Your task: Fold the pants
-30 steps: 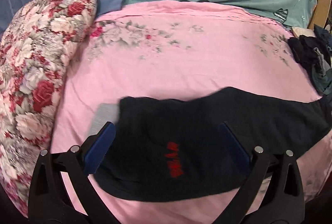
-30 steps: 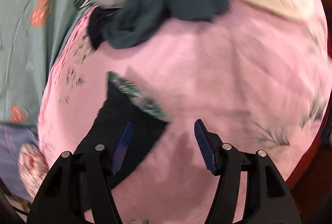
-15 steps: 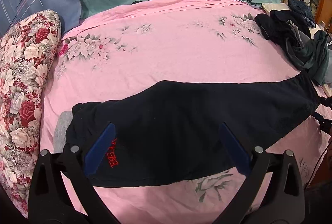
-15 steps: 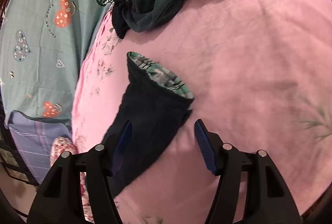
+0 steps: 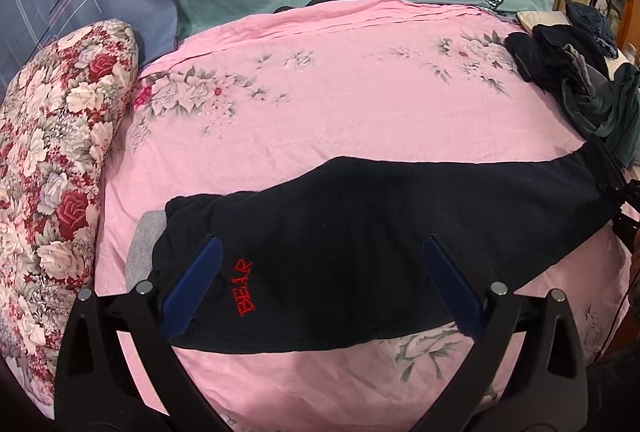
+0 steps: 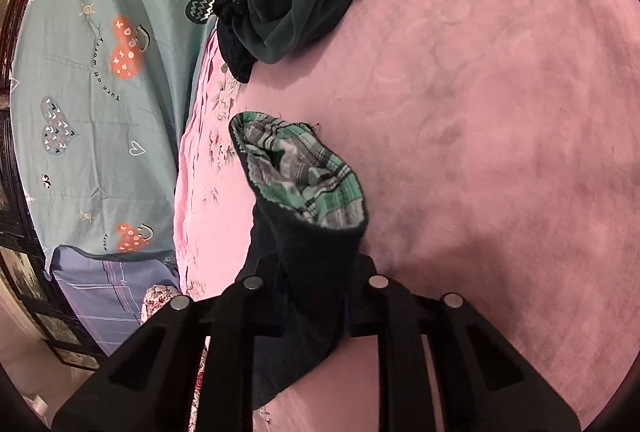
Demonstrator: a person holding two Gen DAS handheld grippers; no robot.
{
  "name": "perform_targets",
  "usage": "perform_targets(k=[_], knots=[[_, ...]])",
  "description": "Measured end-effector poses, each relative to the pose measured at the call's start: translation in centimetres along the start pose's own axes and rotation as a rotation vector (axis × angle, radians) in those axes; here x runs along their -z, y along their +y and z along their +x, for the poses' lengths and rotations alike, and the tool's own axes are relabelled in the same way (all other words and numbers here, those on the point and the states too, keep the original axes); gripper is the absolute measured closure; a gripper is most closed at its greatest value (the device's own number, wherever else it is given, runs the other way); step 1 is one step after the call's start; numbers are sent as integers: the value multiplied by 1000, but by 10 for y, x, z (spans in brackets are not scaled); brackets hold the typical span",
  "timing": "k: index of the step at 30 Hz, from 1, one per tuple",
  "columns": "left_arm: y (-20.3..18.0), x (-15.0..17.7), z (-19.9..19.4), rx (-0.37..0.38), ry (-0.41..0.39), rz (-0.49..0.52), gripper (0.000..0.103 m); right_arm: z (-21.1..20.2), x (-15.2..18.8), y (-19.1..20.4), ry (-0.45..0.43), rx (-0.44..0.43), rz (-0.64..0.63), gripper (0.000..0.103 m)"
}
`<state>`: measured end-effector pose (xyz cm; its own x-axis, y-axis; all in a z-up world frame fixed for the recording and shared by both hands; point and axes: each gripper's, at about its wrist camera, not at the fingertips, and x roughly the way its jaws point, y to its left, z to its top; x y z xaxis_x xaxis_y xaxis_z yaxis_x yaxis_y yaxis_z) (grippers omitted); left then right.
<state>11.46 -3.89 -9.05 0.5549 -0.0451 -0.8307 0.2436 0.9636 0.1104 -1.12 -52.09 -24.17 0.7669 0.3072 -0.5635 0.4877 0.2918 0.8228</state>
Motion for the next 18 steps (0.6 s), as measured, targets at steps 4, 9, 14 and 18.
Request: perform_targets(k=[4,9,14,18], knots=[[15,3,4,-35,14,-34,2,-7,7,38,-25,83,-167,90],[46,5,1,-102,-12,-82,2,-2,70,163,-78,313,-848,90],[86,17,-1,-127,-15,-209,2,45,185,225,-27,375,-1403,90],[106,37,-2,-137,-4,-269,2,97,246,225,47,421,-1603,90]])
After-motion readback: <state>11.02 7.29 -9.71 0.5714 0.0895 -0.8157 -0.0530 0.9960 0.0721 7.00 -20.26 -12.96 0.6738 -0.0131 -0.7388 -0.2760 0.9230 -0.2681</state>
